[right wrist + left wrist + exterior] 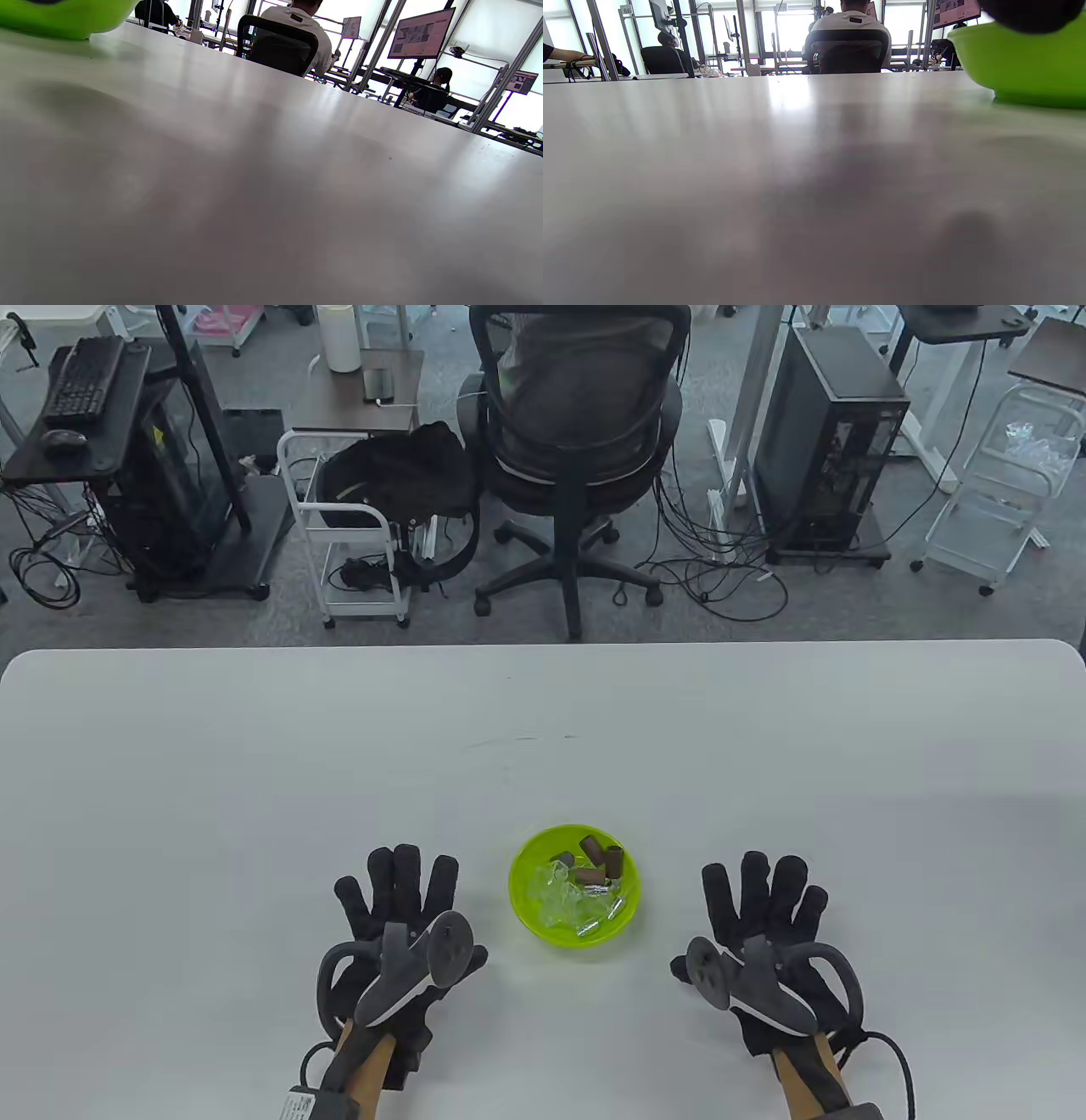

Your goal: Assemble perfume bottles from components

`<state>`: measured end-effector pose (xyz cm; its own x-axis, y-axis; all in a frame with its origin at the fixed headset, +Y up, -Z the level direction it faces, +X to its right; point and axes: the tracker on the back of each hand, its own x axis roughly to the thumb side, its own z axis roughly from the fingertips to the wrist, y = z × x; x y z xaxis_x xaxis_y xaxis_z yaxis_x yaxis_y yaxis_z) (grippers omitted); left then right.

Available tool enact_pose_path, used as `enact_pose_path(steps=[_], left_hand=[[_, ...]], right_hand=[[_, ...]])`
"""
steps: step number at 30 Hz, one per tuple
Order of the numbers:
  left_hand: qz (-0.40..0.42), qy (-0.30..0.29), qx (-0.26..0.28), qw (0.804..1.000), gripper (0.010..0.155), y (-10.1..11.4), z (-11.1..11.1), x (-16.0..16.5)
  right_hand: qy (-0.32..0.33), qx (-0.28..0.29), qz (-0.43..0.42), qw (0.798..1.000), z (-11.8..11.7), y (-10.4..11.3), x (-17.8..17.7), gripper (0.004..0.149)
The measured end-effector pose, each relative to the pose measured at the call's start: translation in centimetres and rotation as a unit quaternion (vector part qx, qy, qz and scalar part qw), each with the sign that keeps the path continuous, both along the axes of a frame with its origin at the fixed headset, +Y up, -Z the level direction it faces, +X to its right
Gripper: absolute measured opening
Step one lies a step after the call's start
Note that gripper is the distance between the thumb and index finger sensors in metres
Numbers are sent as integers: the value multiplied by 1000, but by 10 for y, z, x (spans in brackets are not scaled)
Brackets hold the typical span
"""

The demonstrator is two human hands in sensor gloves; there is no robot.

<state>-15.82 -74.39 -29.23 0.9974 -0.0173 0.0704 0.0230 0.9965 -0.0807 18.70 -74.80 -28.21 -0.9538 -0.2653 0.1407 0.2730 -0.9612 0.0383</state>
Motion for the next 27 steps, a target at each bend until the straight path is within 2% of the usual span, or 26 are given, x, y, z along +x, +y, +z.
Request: enact_pose_path(steps=[14,22,27], left_hand=[[19,-15,-16,1000,104,2,-7,7],[78,-77,-39,993,100,23,-29,49],[85,-106,-101,986,94,34,-54,78]], right_hand=[[-1,5,-13,1000,-1,1,1,105],[-1,5,-14,1000,-1,1,2,105],[-3,8,-21,1000,-1,2,5,105]])
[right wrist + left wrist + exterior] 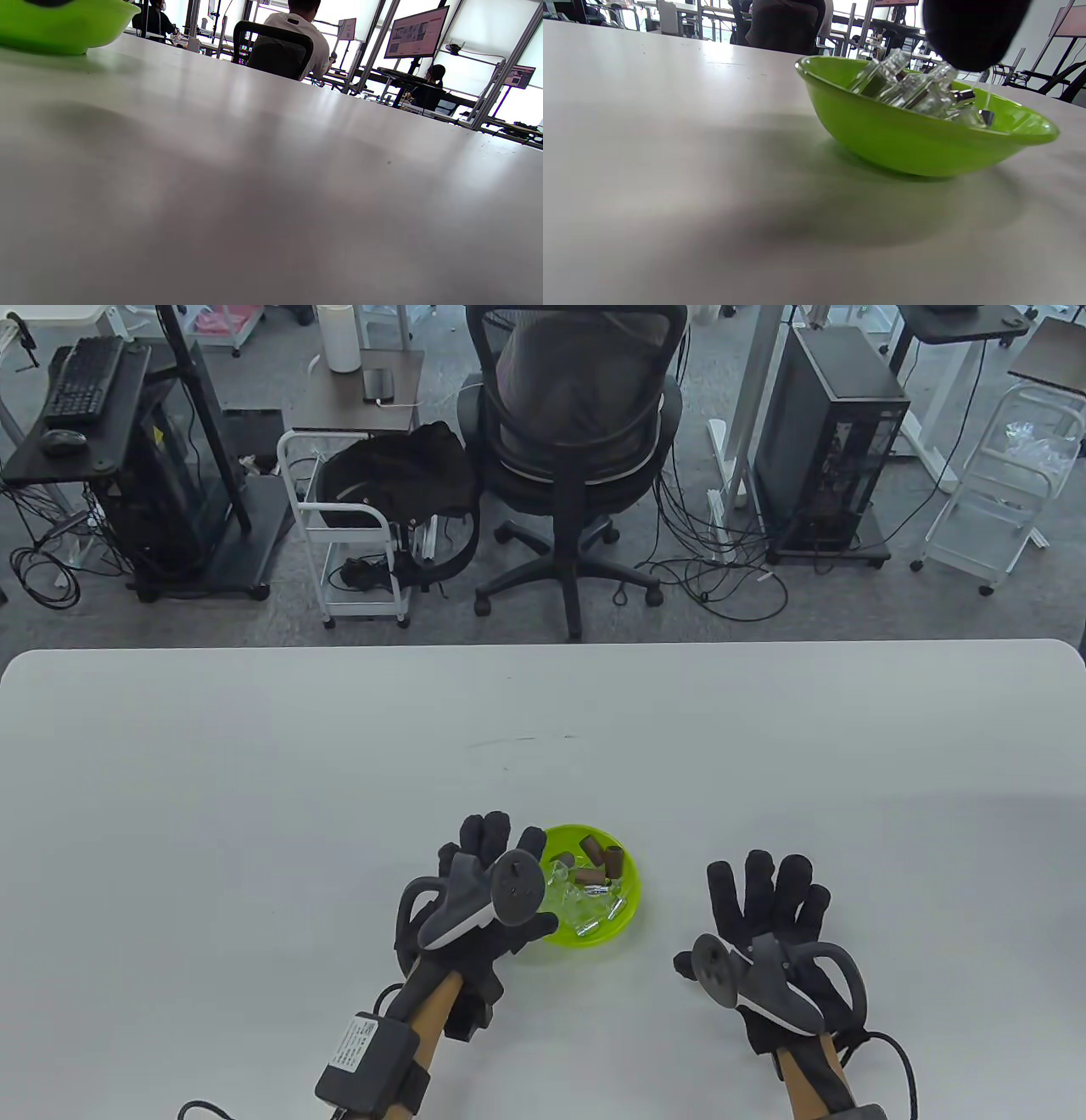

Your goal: Assemble perfume bottles from components

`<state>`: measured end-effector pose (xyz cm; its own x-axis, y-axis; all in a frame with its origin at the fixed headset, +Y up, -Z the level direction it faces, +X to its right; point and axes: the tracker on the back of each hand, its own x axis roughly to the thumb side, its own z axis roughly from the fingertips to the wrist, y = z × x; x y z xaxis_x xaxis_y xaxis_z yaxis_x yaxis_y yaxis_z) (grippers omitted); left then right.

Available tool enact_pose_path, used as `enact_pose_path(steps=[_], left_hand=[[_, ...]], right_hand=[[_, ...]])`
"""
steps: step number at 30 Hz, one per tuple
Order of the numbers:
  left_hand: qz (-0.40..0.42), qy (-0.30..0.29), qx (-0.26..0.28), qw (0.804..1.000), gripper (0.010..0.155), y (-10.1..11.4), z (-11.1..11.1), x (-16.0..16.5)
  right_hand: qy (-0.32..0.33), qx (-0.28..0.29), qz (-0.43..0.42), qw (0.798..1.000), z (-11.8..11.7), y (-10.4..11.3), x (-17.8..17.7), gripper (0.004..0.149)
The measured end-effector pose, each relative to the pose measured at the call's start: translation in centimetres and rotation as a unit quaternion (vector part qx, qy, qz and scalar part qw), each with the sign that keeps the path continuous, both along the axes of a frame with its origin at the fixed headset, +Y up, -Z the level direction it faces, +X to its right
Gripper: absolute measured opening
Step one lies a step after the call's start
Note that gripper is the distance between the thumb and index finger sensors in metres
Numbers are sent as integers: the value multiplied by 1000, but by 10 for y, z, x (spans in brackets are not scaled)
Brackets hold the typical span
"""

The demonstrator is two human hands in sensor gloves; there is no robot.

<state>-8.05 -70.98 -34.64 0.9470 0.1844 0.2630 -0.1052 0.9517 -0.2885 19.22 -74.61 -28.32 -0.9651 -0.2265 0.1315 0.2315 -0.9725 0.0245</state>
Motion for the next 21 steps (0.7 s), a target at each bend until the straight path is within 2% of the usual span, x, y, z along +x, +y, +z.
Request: enact_pose_path(steps=[5,12,21], left_hand=[[-37,5,-40,999,89,-2,-18,12],[-44,16,-69,997,82,-11,-31,15],[-43,16,-70,996,78,-14,-35,17]], right_hand=[[-1,3,-6,1000,0,0,2,105],[-3,2,-11,1000,-1,0,4,105],[-3,-1,-11,1000,0,0,4,104]])
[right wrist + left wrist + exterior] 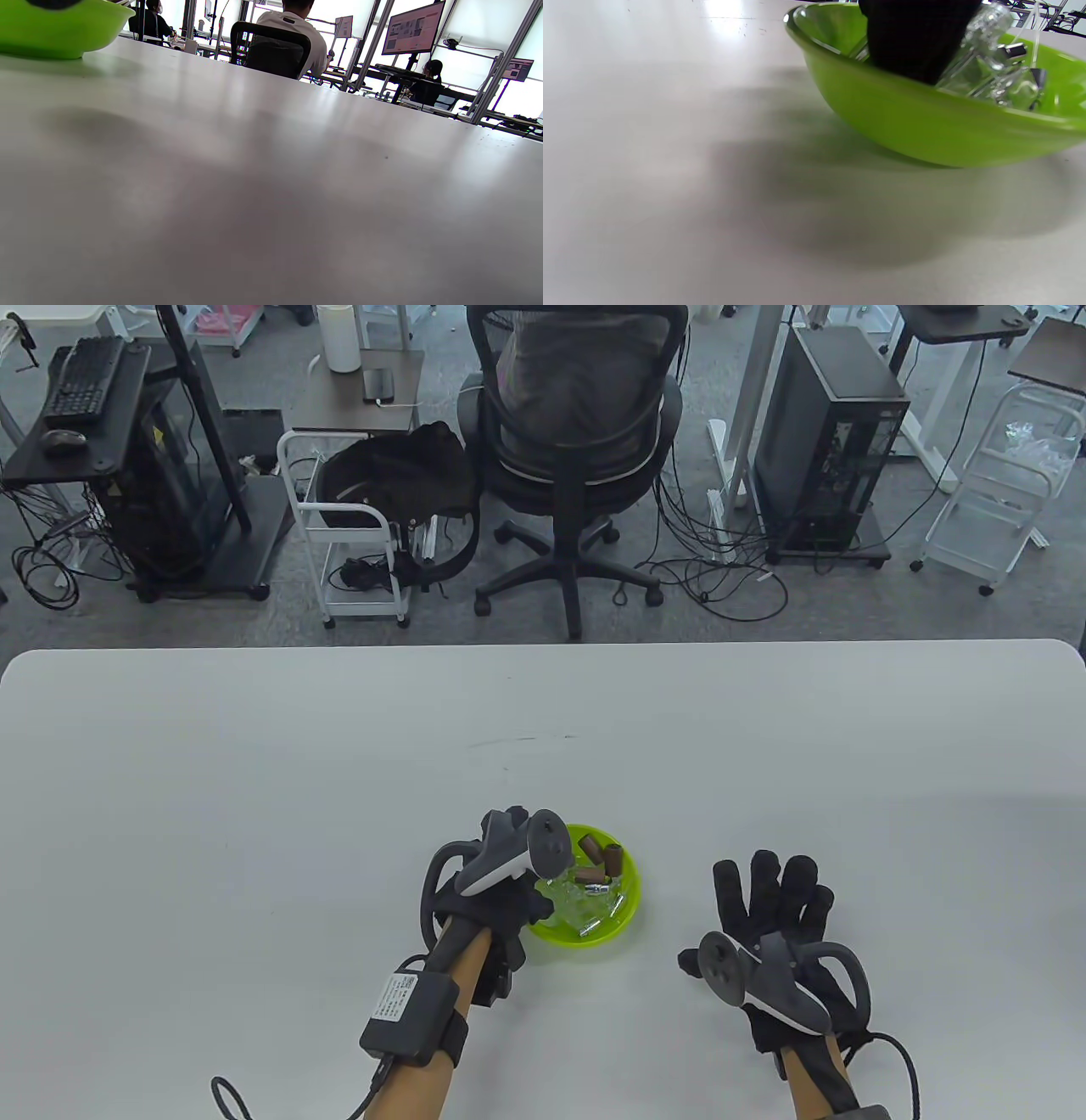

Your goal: Assemble perfume bottles from components

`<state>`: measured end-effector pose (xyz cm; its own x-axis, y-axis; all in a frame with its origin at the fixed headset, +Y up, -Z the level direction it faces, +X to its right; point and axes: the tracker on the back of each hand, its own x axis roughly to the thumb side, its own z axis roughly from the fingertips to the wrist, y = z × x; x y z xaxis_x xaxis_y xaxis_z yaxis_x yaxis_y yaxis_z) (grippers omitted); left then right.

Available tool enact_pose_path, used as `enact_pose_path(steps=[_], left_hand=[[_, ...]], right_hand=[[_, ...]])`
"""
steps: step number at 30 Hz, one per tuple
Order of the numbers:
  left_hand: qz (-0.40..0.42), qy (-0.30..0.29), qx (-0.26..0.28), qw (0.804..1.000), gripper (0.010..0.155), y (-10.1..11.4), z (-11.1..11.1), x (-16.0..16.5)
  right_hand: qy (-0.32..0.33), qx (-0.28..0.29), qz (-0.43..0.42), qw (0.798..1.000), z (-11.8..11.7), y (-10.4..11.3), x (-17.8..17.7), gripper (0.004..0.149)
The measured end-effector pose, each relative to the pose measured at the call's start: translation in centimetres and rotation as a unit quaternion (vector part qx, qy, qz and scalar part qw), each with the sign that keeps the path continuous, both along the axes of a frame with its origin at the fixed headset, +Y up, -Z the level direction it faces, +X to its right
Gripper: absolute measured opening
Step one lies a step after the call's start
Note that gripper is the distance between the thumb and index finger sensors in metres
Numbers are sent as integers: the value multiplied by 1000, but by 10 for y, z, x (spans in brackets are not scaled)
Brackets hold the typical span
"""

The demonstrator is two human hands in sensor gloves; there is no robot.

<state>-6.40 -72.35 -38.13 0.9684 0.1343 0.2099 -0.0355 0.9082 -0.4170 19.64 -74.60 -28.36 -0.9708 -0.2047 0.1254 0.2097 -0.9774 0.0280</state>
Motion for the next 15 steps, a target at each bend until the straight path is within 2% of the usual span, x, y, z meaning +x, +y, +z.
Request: enact_pose_path(steps=[8,15], left_hand=[[-34,11,26,999,71,-3,1,6],[-6,32,29,999,70,-9,0,5]], right_hand=[[5,2,-2,1000,0,0,-1,104],[5,3,-6,1000,0,-1,-1,103]])
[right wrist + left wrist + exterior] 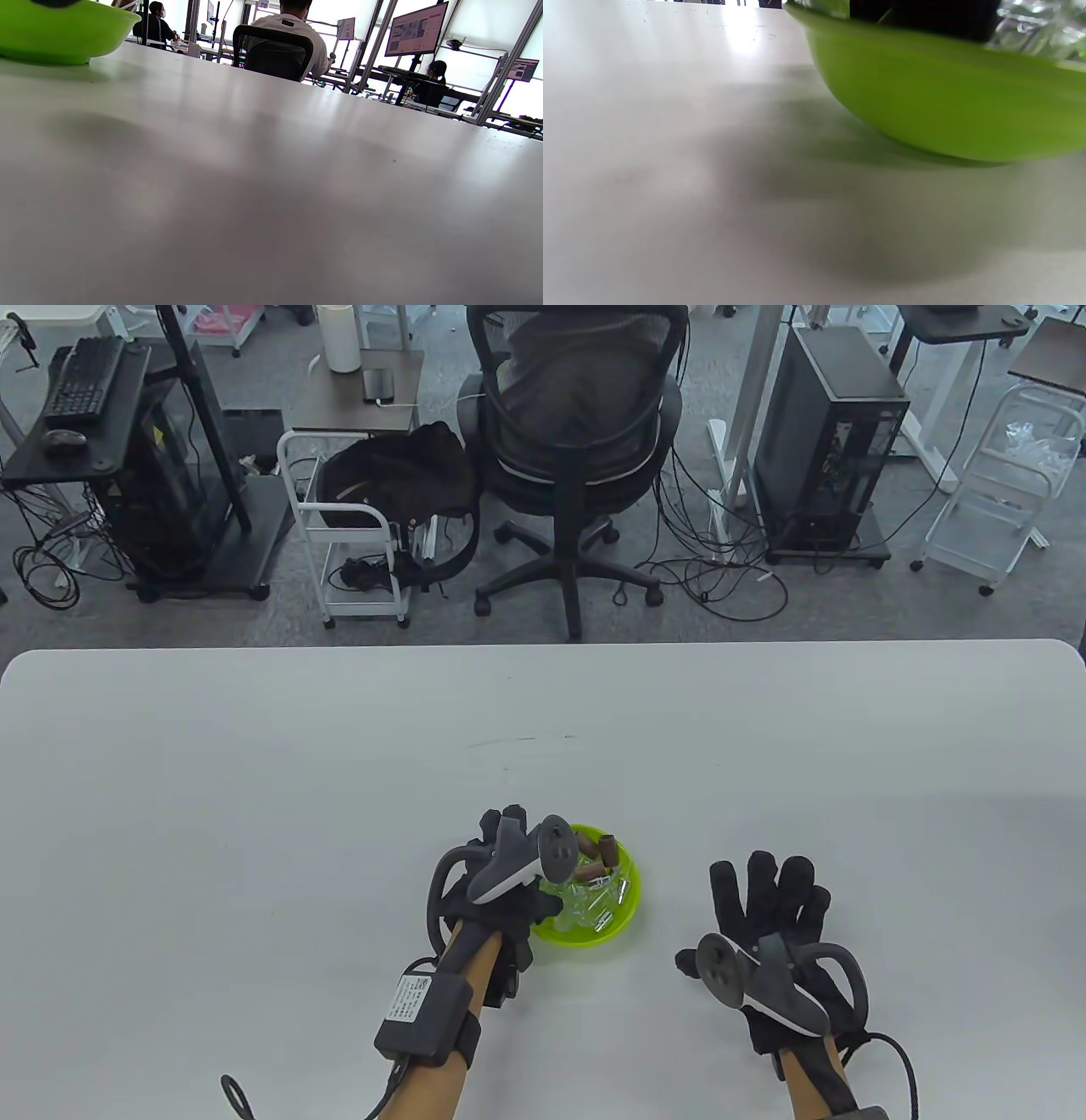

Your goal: Assemble perfume bottles from components

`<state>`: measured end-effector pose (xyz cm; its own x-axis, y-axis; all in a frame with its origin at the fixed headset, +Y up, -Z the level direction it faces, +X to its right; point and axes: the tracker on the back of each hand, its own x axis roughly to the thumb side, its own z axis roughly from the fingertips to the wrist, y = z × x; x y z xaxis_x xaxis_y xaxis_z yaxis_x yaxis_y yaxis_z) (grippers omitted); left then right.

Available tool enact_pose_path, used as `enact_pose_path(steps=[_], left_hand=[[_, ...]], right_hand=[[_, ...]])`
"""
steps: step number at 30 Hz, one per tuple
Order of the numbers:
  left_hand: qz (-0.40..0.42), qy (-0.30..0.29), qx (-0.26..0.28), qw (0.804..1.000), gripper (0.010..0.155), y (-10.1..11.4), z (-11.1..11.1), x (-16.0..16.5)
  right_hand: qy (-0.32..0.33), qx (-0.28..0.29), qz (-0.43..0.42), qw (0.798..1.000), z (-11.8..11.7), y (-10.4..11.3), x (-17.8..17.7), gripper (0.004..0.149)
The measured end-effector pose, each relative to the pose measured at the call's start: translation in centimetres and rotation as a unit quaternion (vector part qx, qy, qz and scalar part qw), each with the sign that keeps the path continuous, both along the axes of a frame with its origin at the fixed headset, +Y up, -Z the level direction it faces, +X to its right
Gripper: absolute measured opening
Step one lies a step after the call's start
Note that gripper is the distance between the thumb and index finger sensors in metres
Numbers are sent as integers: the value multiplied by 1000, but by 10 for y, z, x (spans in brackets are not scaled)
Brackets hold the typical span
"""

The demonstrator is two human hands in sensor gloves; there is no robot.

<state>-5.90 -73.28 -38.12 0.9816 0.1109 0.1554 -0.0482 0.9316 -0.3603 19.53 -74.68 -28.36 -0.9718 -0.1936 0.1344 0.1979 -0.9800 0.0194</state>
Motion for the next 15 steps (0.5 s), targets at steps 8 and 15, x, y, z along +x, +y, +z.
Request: enact_pose_path(steps=[8,15], left_hand=[[25,-8,34,999,70,-5,1,1],[68,-25,115,991,70,10,15,-6]], right_hand=[[0,-1,-3,1000,0,0,0,102],[-1,-5,-6,1000,0,-1,1,102]])
